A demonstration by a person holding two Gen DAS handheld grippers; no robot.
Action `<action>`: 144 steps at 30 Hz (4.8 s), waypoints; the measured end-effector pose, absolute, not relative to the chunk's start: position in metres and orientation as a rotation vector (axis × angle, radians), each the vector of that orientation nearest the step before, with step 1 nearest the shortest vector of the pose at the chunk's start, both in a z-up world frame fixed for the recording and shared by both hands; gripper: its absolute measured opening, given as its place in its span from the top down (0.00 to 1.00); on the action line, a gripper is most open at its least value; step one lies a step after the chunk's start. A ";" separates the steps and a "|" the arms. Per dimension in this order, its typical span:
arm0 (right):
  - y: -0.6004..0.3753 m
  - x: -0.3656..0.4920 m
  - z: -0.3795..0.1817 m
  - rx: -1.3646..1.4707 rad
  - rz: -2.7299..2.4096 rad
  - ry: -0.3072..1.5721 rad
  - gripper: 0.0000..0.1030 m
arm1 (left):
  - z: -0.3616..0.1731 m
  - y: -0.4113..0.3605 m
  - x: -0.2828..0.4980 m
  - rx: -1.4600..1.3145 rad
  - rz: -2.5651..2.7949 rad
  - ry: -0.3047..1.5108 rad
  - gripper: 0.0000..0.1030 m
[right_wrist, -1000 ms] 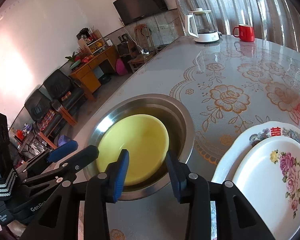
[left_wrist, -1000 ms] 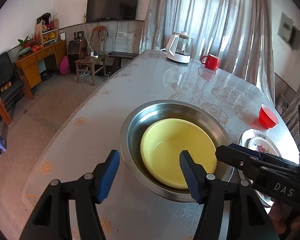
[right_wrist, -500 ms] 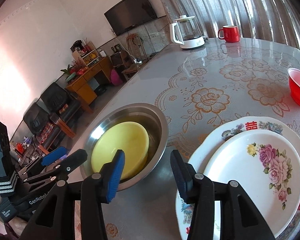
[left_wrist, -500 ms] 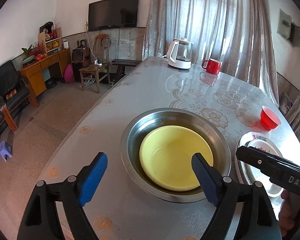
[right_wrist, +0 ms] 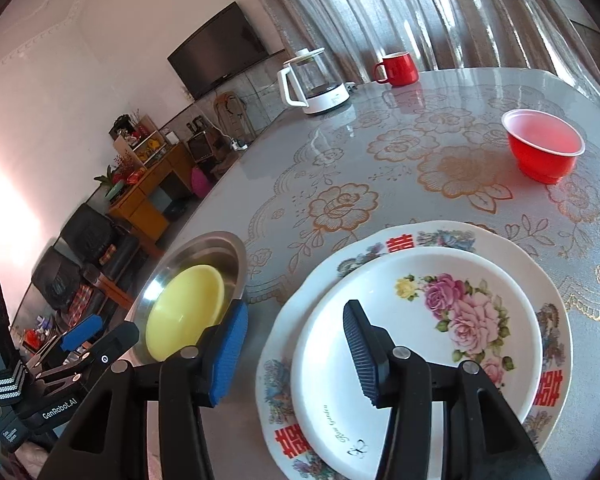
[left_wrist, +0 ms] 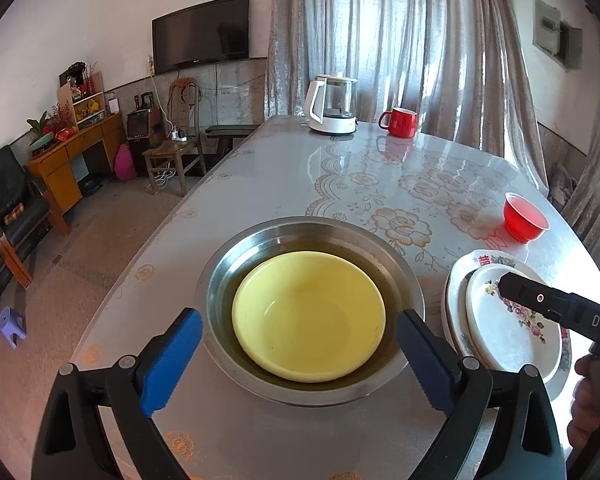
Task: Organize plates and bowls
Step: 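Move the left tool toward the red plastic bowl, then grasp the red bowl rim with the left tool and lift it, then carry the red bowl with the left tool over the steel basin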
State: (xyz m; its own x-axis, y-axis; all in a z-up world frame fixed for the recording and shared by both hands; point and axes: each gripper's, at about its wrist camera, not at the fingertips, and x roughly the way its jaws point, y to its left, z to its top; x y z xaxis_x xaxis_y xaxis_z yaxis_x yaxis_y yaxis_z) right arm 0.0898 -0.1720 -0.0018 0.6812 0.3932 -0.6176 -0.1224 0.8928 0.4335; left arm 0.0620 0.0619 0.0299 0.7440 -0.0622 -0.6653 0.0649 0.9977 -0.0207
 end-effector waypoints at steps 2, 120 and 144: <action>-0.181 0.087 -0.001 0.396 0.280 0.764 0.43 | 0.031 0.054 0.063 0.022 -0.079 0.728 0.05; -0.248 0.154 0.010 0.534 0.251 0.747 0.88 | 0.050 -0.045 0.155 -0.190 -0.383 0.885 0.87; -0.111 0.143 0.013 0.405 0.493 0.827 0.88 | 0.043 0.089 0.091 -0.341 -0.233 0.848 0.86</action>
